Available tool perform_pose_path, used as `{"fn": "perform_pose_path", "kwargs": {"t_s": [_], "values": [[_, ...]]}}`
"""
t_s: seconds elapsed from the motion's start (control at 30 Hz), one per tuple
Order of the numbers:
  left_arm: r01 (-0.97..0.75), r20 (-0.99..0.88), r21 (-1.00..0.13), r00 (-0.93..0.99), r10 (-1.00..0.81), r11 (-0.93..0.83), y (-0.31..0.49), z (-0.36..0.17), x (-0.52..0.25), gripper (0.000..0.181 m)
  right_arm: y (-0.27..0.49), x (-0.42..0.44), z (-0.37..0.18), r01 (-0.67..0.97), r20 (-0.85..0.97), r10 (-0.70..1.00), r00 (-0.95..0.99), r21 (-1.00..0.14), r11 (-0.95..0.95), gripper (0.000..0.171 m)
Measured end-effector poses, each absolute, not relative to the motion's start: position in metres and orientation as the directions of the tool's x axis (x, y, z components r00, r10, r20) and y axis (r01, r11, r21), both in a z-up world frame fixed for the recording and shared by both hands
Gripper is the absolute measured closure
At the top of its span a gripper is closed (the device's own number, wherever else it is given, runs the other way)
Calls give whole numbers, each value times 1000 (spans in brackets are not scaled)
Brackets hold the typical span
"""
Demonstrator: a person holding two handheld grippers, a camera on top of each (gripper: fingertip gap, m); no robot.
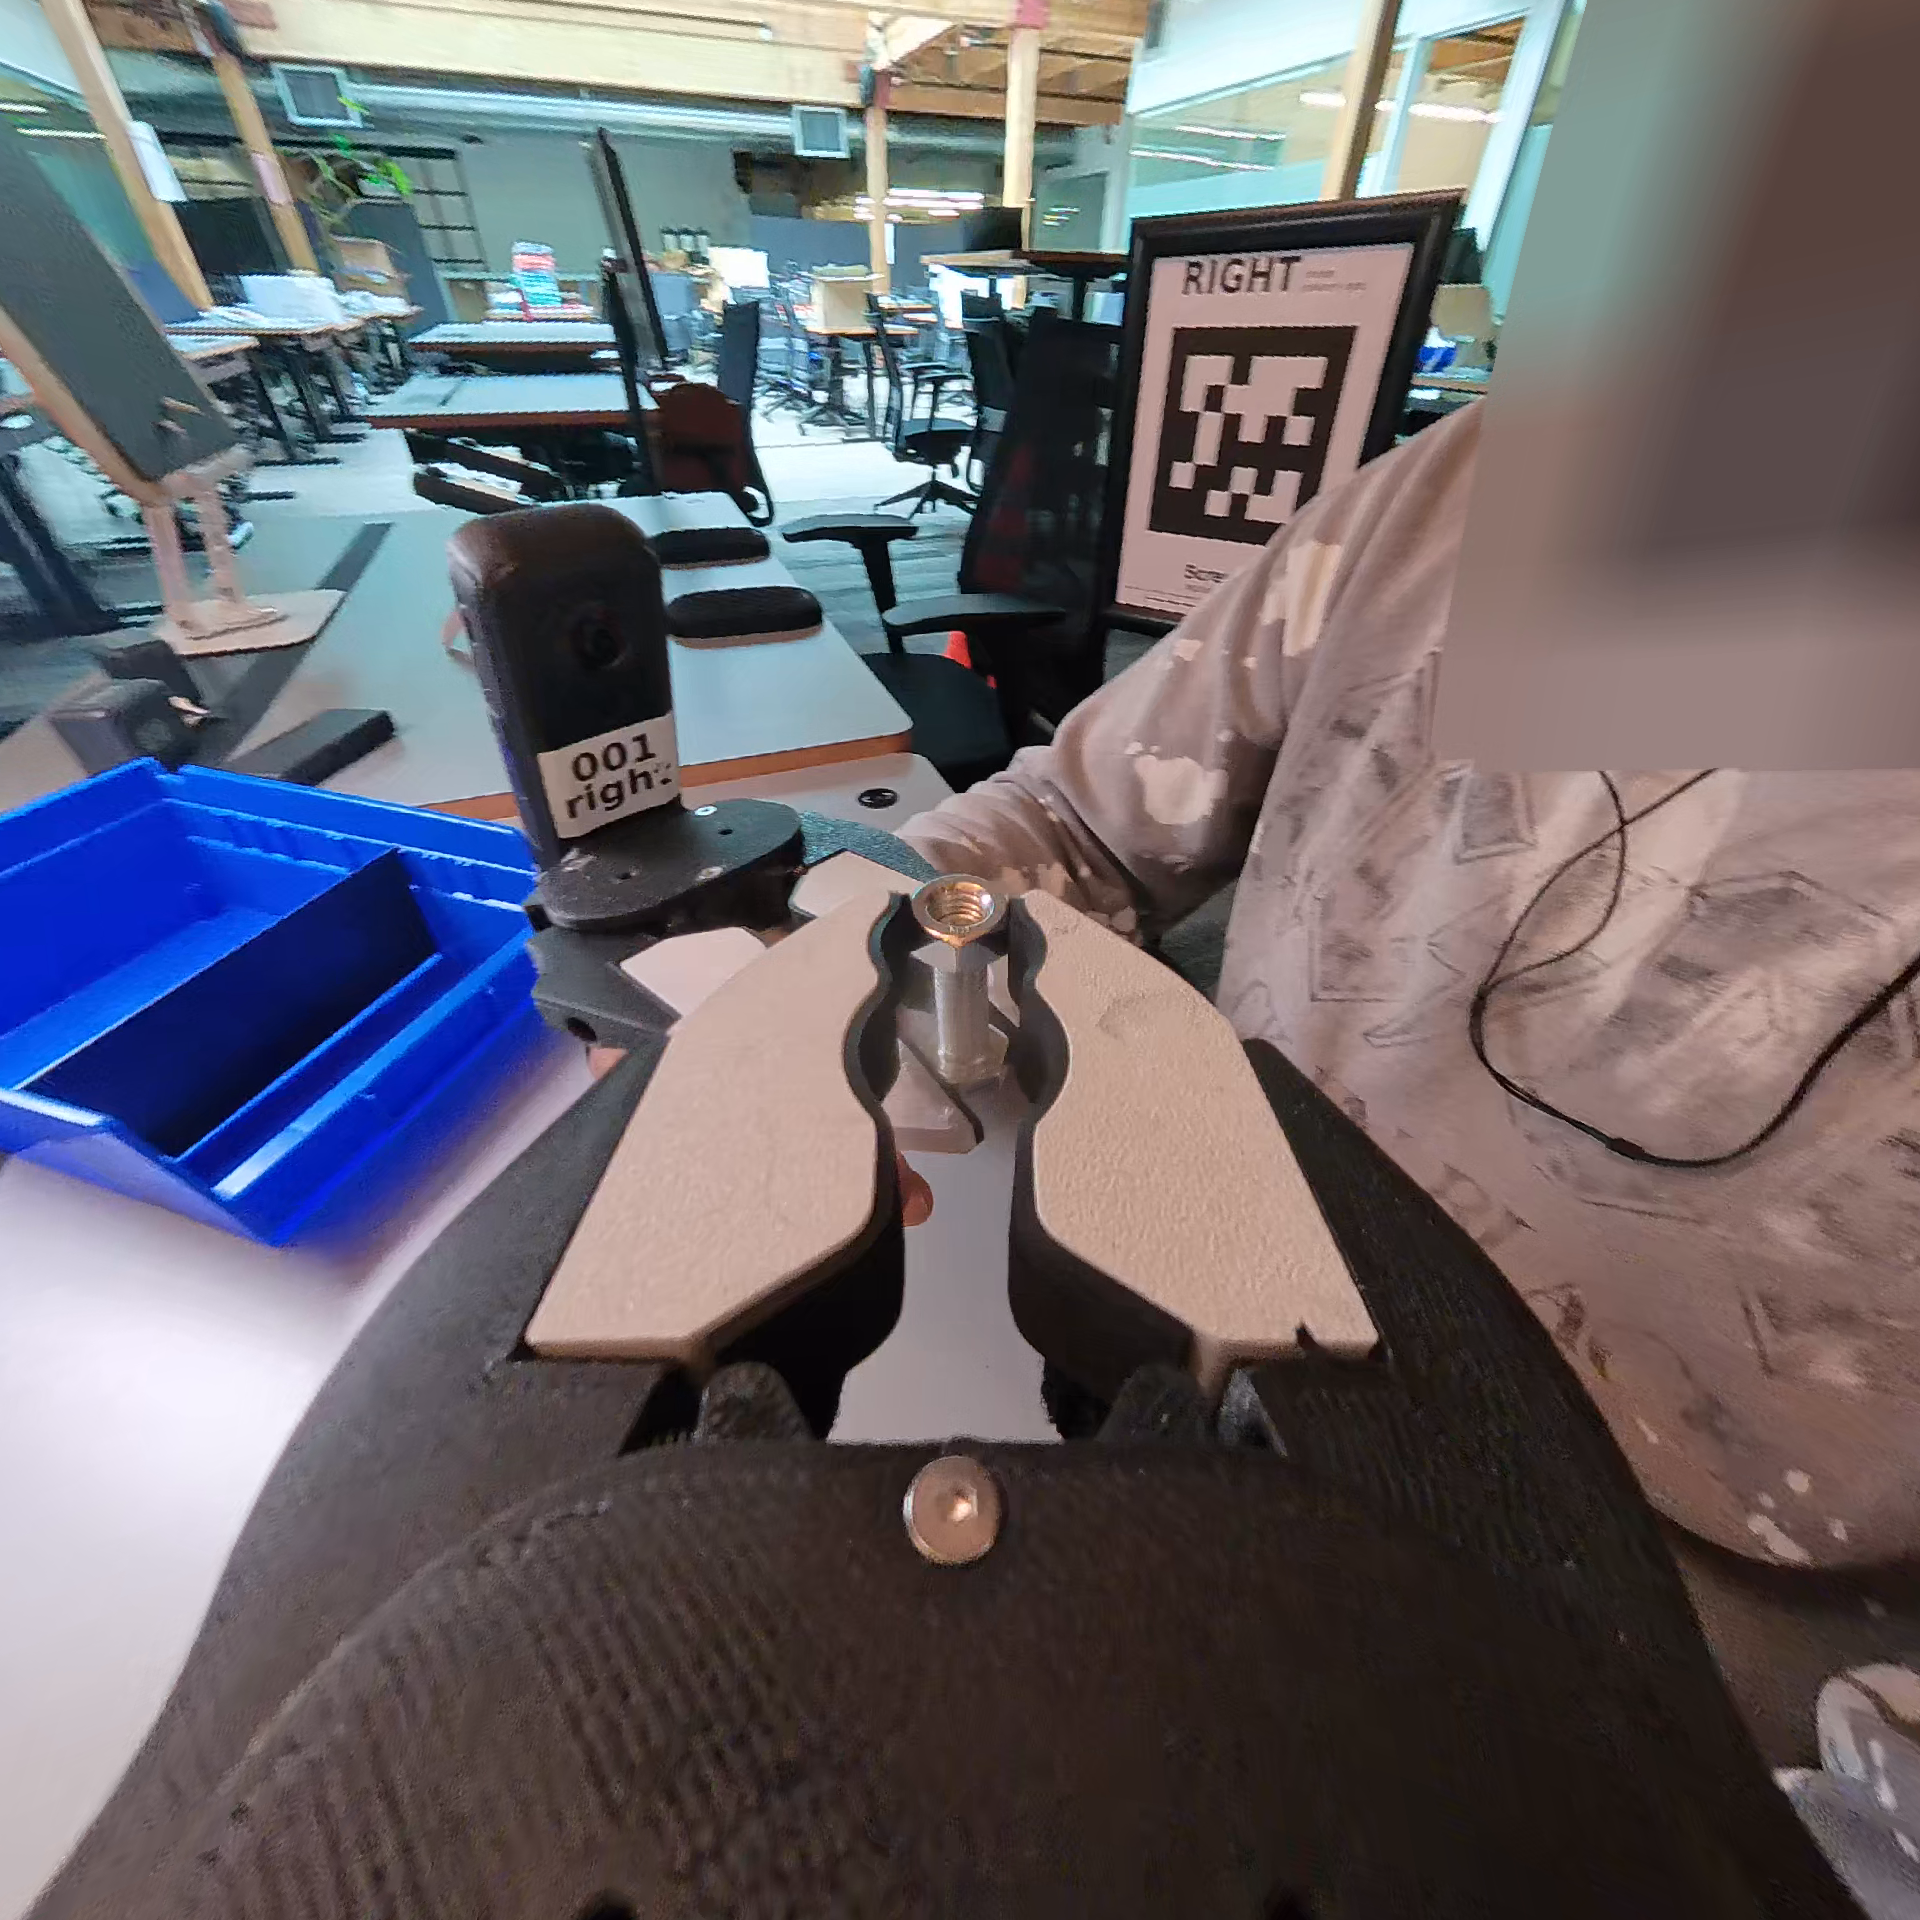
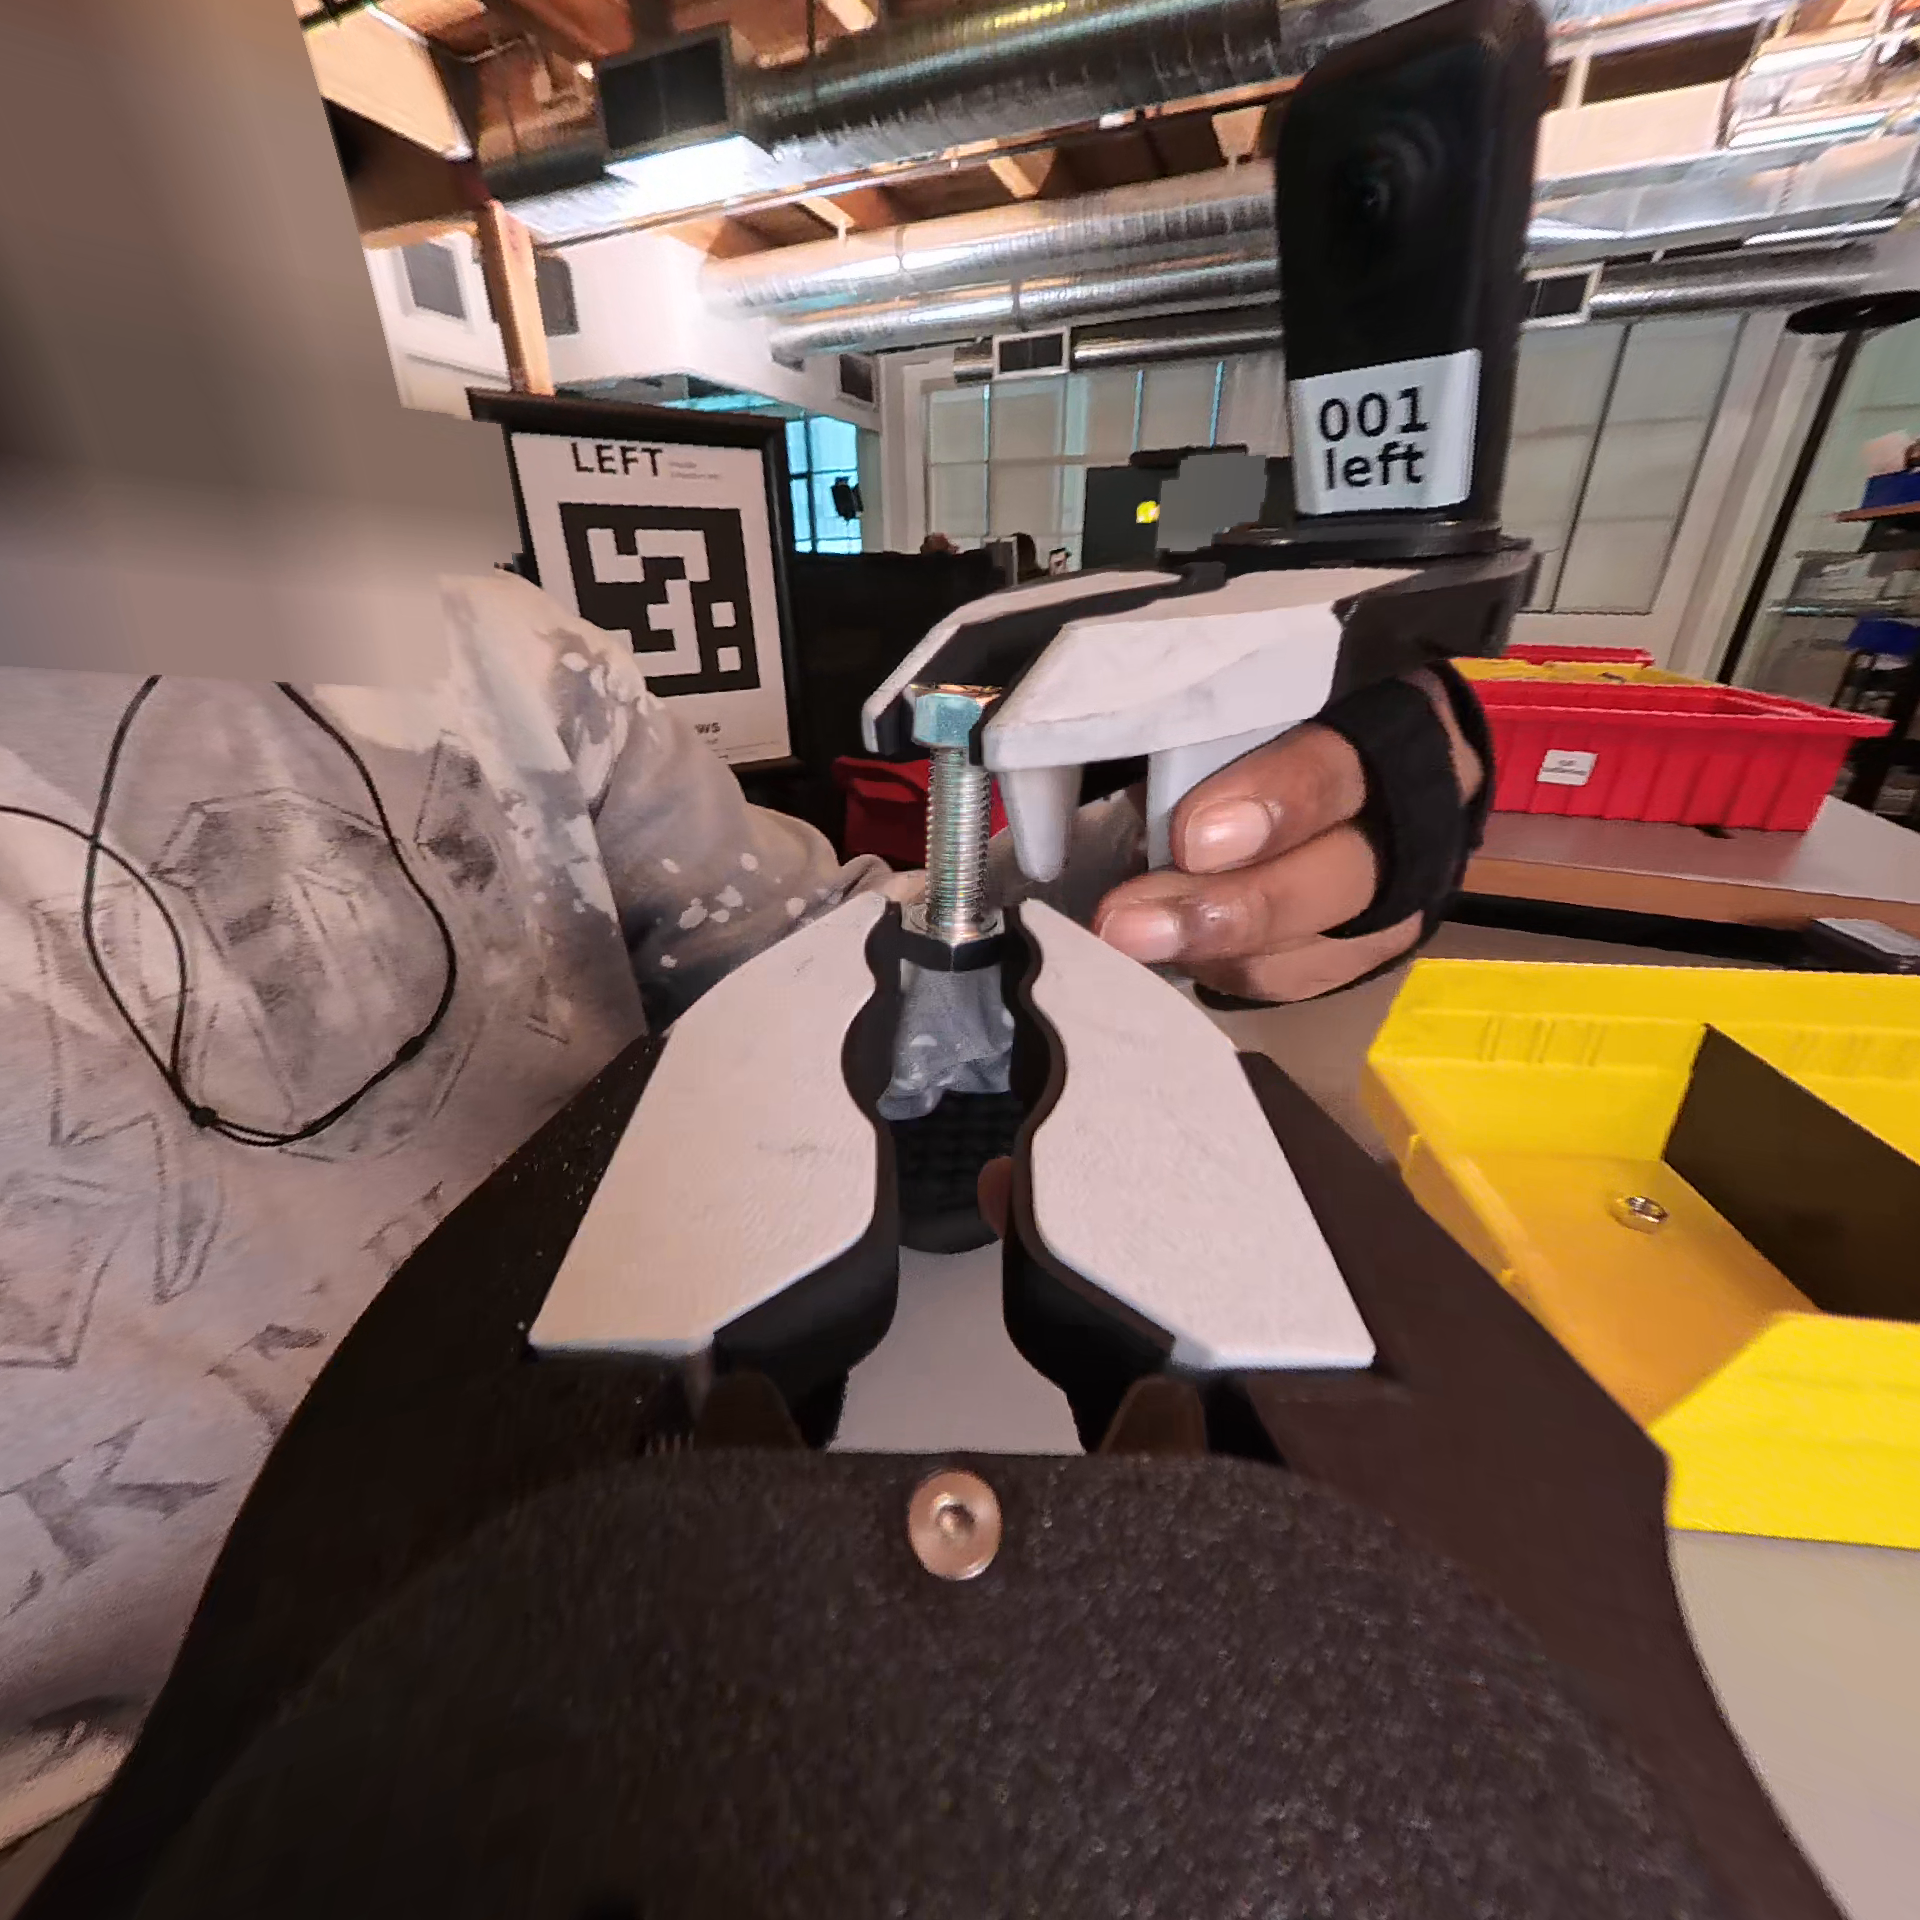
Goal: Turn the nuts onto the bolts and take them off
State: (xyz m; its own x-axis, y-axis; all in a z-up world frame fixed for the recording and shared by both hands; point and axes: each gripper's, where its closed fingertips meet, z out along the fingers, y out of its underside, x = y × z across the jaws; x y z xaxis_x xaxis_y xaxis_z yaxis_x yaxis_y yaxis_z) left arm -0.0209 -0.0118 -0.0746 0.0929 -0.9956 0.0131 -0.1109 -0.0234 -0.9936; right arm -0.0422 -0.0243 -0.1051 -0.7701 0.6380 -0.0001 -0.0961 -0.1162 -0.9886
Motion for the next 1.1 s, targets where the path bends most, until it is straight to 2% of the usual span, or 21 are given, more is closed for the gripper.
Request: {"fn": "perform_pose_path", "kwargs": {"t_s": [0.23,0.4,0.5,0.77,0.87,1.1], "values": [[-116,-1,-993,46,-999,-4,-21,-74,-19,163,-35,-40,-106,-87,3,604,-797,-990,-109,153],[-110,-18,-994,142,-990,2,-9,-69,-25,148,-23,-45,-100,-132,27,671,-741,-985,-107,153],[-93,-35,-996,207,-978,16,-1,-63,-29,148,-11,-49,-96,-167,40,728,-685,-981,-103,153],[-49,-105,-994,558,-823,94,44,-41,-46,151,39,-64,-84,-261,74,924,-374,-965,-28,153],[-52,-114,-993,611,-783,104,54,-42,-48,152,44,-65,-84,-260,58,937,-346,-965,-37,153],[-59,-109,-994,594,-797,92,54,-46,-46,155,44,-62,-81,-273,48,932,-359,-960,-56,153]]}}
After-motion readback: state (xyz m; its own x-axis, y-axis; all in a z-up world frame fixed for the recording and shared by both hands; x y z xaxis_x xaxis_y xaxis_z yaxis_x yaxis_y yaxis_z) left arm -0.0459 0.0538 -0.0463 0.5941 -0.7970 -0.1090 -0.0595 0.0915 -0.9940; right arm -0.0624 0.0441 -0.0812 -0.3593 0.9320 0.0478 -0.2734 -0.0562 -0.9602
